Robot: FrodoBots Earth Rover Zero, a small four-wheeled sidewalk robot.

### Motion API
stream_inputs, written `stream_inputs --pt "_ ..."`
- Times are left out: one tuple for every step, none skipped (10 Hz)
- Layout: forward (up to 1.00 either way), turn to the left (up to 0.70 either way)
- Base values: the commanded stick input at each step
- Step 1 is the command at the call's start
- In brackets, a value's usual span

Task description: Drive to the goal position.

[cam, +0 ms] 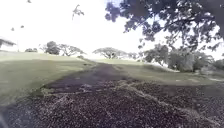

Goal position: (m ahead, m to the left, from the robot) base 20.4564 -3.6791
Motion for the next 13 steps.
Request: stream_inputs --pt "0.50 0.00" --pt "0.50 0.00" --pt "0.50 0.00" --pt "0.50 0.00" --pt "0.50 0.00" --pt "0.50 0.00" --pt "0.50 0.00" --pt "0.50 0.00" --pt "0.50 0.00" --pt "0.50 0.00" --pt "0.50 0.00" --pt "0.50 0.00" --pt "0.50 0.00"
